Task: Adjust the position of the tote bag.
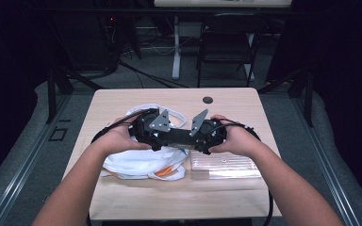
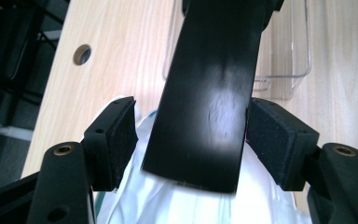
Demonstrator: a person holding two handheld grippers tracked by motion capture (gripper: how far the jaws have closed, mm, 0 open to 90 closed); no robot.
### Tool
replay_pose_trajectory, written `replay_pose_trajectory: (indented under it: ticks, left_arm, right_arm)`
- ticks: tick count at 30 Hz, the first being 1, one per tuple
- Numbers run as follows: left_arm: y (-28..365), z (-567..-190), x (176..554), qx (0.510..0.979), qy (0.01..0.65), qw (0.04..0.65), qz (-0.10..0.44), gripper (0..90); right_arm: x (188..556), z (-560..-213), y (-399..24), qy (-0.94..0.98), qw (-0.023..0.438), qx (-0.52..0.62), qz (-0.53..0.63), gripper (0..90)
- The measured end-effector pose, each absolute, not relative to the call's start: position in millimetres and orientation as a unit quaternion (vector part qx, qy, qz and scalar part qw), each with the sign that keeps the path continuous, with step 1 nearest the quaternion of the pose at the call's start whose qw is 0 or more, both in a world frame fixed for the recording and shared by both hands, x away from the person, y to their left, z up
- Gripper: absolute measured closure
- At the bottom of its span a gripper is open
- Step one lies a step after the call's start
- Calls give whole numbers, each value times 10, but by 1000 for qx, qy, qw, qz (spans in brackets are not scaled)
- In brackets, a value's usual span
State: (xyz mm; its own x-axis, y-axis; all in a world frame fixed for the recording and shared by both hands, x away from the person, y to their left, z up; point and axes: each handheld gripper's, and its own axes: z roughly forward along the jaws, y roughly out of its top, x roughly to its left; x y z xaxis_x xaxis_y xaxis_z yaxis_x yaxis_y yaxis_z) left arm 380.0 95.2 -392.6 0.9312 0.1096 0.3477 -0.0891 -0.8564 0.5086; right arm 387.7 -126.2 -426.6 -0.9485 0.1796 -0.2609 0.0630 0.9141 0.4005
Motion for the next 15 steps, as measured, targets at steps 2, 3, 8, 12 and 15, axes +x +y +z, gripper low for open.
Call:
replay_pose_trajectory:
  ticks: [2,3,8,12,15]
  left_arm:
    - [1014,-3900,3794,944,16,271,189,335]
    - [1057,-3880,3796,944,19,269,190,335]
    - [1215,-3862,3795,944,37,266,190,336]
    - [1335,-3915,3803,943,54,266,193,337]
    - [1425,-3981,3817,944,65,260,190,338]
  right_arm:
    - [3879,-4271,-1272,966,149,65,201,419]
    - [3881,-4270,-1276,966,148,65,201,419]
    - [3898,-4265,-1321,967,150,66,195,419]
    - [3905,-4282,-1376,966,151,75,197,419]
    - [3911,-4282,-1419,966,152,78,196,419]
